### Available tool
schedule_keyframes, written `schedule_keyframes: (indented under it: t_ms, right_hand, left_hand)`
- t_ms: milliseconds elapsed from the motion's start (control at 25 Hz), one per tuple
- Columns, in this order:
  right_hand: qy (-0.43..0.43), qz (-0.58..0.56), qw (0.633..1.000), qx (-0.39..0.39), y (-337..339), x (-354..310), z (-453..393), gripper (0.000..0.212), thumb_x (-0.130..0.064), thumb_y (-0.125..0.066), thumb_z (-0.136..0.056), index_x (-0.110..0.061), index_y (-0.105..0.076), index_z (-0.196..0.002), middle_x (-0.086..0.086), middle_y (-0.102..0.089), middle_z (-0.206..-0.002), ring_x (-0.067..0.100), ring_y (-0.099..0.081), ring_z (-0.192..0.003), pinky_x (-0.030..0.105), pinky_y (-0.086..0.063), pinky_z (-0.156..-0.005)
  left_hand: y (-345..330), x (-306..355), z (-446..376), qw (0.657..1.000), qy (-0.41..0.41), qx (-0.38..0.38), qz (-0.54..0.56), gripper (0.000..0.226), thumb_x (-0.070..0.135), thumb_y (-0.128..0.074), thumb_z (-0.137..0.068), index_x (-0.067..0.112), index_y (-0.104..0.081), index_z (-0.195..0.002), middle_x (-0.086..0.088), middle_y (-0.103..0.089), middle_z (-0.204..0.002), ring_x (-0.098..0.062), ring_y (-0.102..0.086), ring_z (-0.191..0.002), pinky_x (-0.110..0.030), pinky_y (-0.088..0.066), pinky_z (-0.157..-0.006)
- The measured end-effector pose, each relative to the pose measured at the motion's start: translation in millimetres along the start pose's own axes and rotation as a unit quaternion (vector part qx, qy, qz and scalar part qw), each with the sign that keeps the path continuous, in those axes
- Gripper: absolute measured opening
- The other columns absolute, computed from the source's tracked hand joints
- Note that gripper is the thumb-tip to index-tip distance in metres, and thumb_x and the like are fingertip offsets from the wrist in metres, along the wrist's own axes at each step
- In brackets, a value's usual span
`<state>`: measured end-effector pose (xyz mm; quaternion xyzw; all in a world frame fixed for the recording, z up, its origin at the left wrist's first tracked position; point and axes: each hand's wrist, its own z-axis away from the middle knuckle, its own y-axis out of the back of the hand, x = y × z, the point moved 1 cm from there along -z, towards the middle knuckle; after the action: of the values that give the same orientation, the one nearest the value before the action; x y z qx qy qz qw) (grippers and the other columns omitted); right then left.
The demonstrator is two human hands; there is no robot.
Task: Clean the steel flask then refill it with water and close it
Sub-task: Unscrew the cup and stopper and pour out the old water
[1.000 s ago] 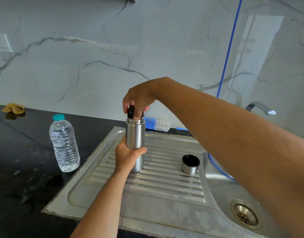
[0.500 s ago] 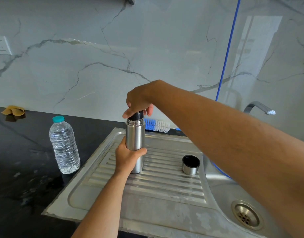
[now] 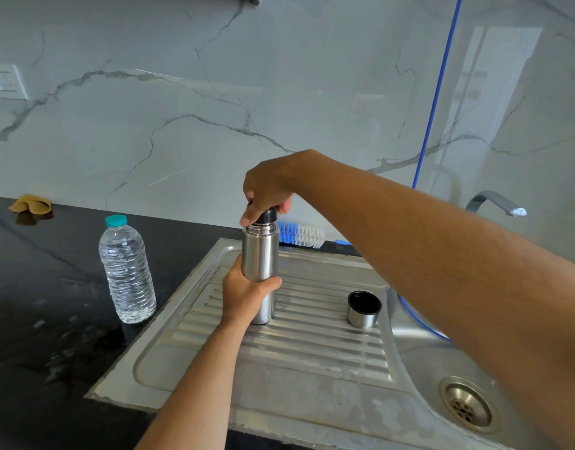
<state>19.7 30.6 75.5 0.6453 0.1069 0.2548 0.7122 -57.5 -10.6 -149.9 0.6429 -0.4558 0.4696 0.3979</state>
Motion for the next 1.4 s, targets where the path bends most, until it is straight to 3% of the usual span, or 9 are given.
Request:
schedule_keyframes:
  t_ms: [160,280,400,520,680,760,960,1120,1400]
  right_hand:
    - [-0.004,-0.067,0.996,0.060,12.4,13.6,17.4,0.055,-0.068,-0.067,-0.086,-0.015,-0.062,-0.074,-0.006,-0.067,-0.057,0.010,-0.065,-0.057,0.025,-0.045,-0.063]
    - [-0.042,-0.170,0.971,0.165,12.8,40.3,38.7,0.060,-0.066,-0.080,-0.073,-0.010,-0.065,-0.085,0.000,-0.071,-0.068,0.012,-0.063,-0.063,0.026,-0.047,-0.062]
    - [-0.071,-0.456,0.848,0.262,-17.3,67.9,60.9,0.062,-0.037,-0.094,-0.069,-0.012,-0.058,-0.113,0.004,-0.068,-0.097,0.014,-0.070,-0.077,0.028,-0.062,-0.072]
    - [-0.105,-0.574,0.762,0.281,-63.7,90.8,72.6,0.046,-0.022,-0.091,-0.076,-0.009,-0.063,-0.111,0.006,-0.069,-0.098,0.015,-0.074,-0.082,0.033,-0.064,-0.079]
    - [-0.204,-0.472,0.824,0.238,-115.5,99.9,79.4,0.039,-0.046,-0.091,-0.071,-0.015,-0.071,-0.081,-0.004,-0.068,-0.075,0.011,-0.063,-0.072,0.026,-0.054,-0.067]
    - [-0.208,-0.423,0.862,0.186,-135.4,93.8,75.0,0.040,-0.044,-0.092,-0.070,-0.013,-0.073,-0.088,-0.003,-0.067,-0.078,0.011,-0.059,-0.073,0.023,-0.042,-0.060]
    - [-0.174,-0.314,0.931,0.071,-172.9,75.3,51.1,0.039,-0.028,-0.087,-0.071,-0.005,-0.071,-0.099,0.005,-0.068,-0.092,0.018,-0.060,-0.080,0.026,-0.047,-0.064]
    - [-0.168,-0.240,0.956,0.016,-191.4,65.8,38.3,0.037,-0.028,-0.084,-0.072,0.000,-0.070,-0.092,0.009,-0.064,-0.083,0.022,-0.057,-0.076,0.031,-0.045,-0.063]
    - [-0.145,-0.212,0.966,-0.032,-201.8,60.8,32.1,0.052,-0.032,-0.090,-0.072,-0.005,-0.072,-0.113,0.010,-0.071,-0.110,0.026,-0.066,-0.102,0.041,-0.059,-0.092]
  left_hand:
    - [-0.3,-1.1,-0.1,1.000,-0.002,0.003,0.002,0.052,0.008,-0.088,-0.069,0.023,-0.064,-0.112,-0.001,-0.071,-0.093,-0.016,-0.070,-0.082,-0.024,-0.053,-0.062]
    - [-0.7,-1.1,-0.3,1.000,-0.003,0.004,0.000,0.052,0.008,-0.088,-0.069,0.022,-0.064,-0.113,0.000,-0.070,-0.093,-0.014,-0.070,-0.082,-0.020,-0.051,-0.060]
    - [-0.8,-1.6,-1.5,1.000,-0.006,0.005,-0.003,0.052,0.009,-0.088,-0.070,0.021,-0.064,-0.114,0.000,-0.070,-0.094,-0.014,-0.069,-0.083,-0.020,-0.050,-0.061]
    - [-1.3,-2.8,-1.6,1.000,-0.008,0.006,-0.004,0.054,0.010,-0.089,-0.069,0.022,-0.064,-0.116,0.000,-0.070,-0.096,-0.014,-0.068,-0.085,-0.023,-0.051,-0.064]
    - [-2.4,-2.4,-1.2,1.000,-0.011,0.007,-0.004,0.054,0.010,-0.088,-0.070,0.024,-0.063,-0.115,0.000,-0.070,-0.097,-0.014,-0.068,-0.086,-0.023,-0.049,-0.064]
    - [-2.4,-2.9,-1.4,1.000,-0.013,0.009,-0.004,0.054,0.010,-0.089,-0.069,0.024,-0.063,-0.115,0.000,-0.070,-0.097,-0.015,-0.068,-0.086,-0.024,-0.050,-0.065]
    - [-3.1,-2.4,-1.4,1.000,-0.018,0.013,-0.007,0.055,0.010,-0.089,-0.068,0.023,-0.063,-0.115,0.000,-0.070,-0.097,-0.014,-0.068,-0.087,-0.024,-0.049,-0.065]
    - [-3.5,-3.9,-2.2,1.000,-0.019,0.013,-0.009,0.055,0.009,-0.089,-0.068,0.021,-0.064,-0.115,-0.001,-0.070,-0.096,-0.015,-0.068,-0.085,-0.025,-0.050,-0.064]
    - [-3.3,-4.9,-3.3,1.000,-0.019,0.014,-0.017,0.052,0.010,-0.088,-0.068,0.021,-0.065,-0.113,-0.002,-0.071,-0.095,-0.015,-0.069,-0.084,-0.024,-0.051,-0.064]
